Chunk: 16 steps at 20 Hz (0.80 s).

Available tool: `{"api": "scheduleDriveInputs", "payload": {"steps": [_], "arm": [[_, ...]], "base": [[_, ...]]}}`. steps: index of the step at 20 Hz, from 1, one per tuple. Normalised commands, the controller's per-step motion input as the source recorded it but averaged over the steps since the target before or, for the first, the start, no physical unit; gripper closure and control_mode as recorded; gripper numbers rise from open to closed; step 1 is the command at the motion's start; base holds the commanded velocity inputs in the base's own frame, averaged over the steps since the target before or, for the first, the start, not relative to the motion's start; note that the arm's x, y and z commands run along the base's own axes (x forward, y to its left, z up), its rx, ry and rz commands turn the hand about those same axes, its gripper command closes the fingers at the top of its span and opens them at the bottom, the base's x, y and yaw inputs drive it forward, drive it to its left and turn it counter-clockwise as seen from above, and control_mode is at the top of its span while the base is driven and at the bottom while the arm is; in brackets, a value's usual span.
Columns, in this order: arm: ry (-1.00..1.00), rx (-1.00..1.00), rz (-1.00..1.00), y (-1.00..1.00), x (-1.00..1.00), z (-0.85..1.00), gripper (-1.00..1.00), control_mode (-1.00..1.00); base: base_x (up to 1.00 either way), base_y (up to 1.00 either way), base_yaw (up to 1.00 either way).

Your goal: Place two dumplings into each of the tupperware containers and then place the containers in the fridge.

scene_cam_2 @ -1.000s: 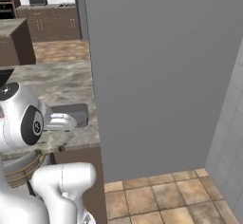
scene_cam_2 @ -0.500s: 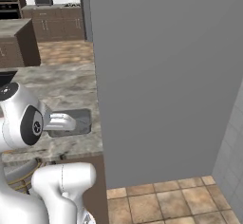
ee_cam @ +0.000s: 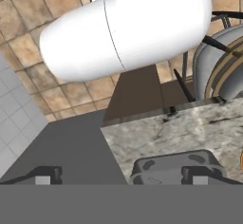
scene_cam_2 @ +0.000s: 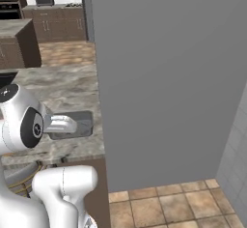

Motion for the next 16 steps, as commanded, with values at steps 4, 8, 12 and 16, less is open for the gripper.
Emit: {"api": "scheduleDriveInputs", "payload": {"steps": [4,8,12,16], "arm": [[0.00,0.00,0.01,0.16,0.00,0.00,-1.00,-1.00],[0.00,0.10,0.12,0.63,-0.06,-0.08,-1.00,-1.00],[0.00,0.07,0.28,0.80,-0.26,-0.06,-1.00,-1.00],[0.06,0.02,0.33,0.38,-0.21,0.00,-1.00,-1.00]], "base": [[0.03,0.28,0.12],[0.00,0.00,0.00],[0.00,0.00,0.00],[0.00,0.00,0.00]]}}
